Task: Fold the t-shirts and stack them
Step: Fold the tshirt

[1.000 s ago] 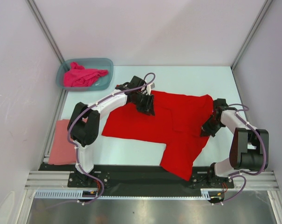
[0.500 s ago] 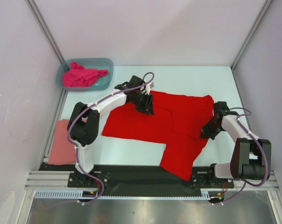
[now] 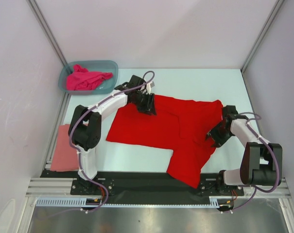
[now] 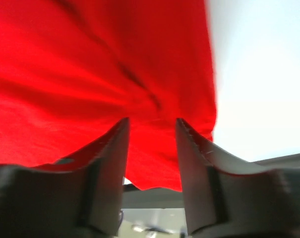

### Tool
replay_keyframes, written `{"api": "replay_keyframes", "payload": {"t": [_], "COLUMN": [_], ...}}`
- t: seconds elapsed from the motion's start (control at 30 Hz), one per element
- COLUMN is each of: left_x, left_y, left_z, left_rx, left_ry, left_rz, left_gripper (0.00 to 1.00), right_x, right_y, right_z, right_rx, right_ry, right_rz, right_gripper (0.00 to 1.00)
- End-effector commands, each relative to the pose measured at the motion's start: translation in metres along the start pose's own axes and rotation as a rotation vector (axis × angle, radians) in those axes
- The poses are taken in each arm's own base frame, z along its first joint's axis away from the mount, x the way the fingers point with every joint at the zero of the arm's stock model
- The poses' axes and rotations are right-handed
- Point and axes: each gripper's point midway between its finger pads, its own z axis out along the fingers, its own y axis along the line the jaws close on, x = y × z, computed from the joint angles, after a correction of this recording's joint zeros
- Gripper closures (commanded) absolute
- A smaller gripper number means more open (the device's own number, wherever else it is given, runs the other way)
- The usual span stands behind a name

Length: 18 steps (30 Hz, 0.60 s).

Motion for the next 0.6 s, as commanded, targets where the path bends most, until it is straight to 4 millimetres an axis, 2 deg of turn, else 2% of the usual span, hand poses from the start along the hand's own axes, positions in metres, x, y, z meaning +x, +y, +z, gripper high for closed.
{"api": "replay_keyframes", "payload": {"t": [0.0, 0.07, 0.17, 0.2, 0.23, 0.3, 0.33, 0.43, 0.57], "left_x": [-0.042, -0.059, -0.082, -0.088, -0.094, -0.108, -0.114, -0.133, -0.141], "left_y": [0.02, 0.041, 0.067, 0.074, 0.081, 0.1, 0.106, 0.128, 0.152], "left_z": [-0.02, -0.028, -0.035, -0.036, -0.035, -0.033, -0.032, -0.026, -0.012], "left_rx": [-0.027, -0.063, -0.108, -0.12, -0.132, -0.166, -0.181, -0.225, -0.239], "left_ry": [-0.106, -0.135, -0.175, -0.184, -0.19, -0.209, -0.22, -0.269, -0.302], "left_rz": [0.015, -0.015, -0.039, -0.043, -0.049, -0.069, -0.072, -0.086, -0.156], "left_gripper": [0.57, 0.57, 0.57, 0.57, 0.57, 0.58, 0.59, 0.6, 0.64], "right_x": [-0.055, -0.083, -0.129, -0.148, -0.164, -0.188, -0.206, -0.236, -0.256], "right_y": [0.037, 0.058, 0.079, 0.096, 0.097, 0.108, 0.118, 0.13, 0.141], "right_z": [-0.032, -0.048, -0.049, -0.061, -0.047, -0.048, -0.045, -0.035, -0.018], "right_rx": [-0.088, -0.143, -0.183, -0.219, -0.18, -0.168, -0.165, -0.175, -0.181], "right_ry": [-0.19, -0.282, -0.393, -0.438, -0.448, -0.49, -0.507, -0.534, -0.522], "right_rz": [-0.072, -0.092, -0.079, -0.084, -0.084, -0.119, -0.125, -0.139, -0.154], "right_gripper": [0.47, 0.4, 0.37, 0.37, 0.37, 0.37, 0.37, 0.37, 0.37]}}
